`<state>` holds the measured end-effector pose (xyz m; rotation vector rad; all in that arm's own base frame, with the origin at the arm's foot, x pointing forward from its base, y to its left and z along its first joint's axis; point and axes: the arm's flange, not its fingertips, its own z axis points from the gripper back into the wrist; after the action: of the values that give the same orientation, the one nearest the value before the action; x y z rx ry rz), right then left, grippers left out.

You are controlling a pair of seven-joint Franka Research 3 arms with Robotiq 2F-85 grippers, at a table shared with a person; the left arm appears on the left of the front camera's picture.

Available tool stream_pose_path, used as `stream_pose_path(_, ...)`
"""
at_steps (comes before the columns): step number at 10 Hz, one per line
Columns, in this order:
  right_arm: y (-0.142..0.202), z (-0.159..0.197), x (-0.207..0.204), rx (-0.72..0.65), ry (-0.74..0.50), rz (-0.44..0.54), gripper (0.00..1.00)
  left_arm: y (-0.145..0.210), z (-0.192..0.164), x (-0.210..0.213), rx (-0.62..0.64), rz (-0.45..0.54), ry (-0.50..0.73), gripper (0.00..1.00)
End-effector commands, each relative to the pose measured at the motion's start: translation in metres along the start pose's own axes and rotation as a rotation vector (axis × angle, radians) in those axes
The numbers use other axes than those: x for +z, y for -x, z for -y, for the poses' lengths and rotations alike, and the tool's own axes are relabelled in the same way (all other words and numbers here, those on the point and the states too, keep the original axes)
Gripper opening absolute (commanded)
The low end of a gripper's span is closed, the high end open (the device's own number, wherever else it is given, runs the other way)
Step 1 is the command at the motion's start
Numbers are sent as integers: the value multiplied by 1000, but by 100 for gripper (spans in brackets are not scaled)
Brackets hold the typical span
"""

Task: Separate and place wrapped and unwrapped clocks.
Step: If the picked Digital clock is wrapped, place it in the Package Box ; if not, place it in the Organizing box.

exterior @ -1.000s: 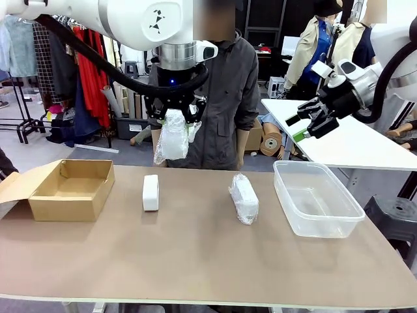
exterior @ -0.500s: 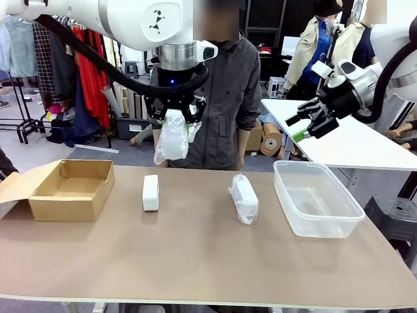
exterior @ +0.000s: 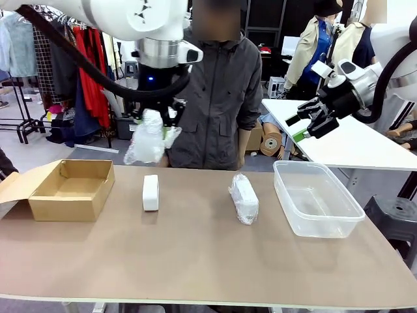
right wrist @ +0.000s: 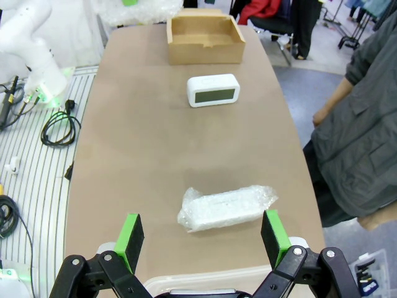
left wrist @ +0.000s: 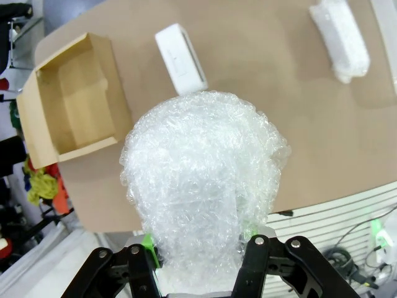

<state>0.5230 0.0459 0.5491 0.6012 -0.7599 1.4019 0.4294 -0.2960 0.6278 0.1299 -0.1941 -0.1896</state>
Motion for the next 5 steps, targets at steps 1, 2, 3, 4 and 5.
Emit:
stream_pose_path(1,-2,0,1,4,-2,-1,100,5,-47,-18,39,-8,8,0)
stream_pose_path(2,-2,0,1,4,-2,-1,100,8,-75,-30,87,-30,34,0)
stream_pose_path(3,-2,0,1,4,-2,-1,100,11,-102,-41,115,-19,53,0)
stream_pose_path(4,-2,0,1,4,-2,-1,100,10,-130,-52,181,-29,46,0)
stream_pose_path(5,-2,0,1,4,-2,-1,100,12,-148,-60,222,-34,20,0)
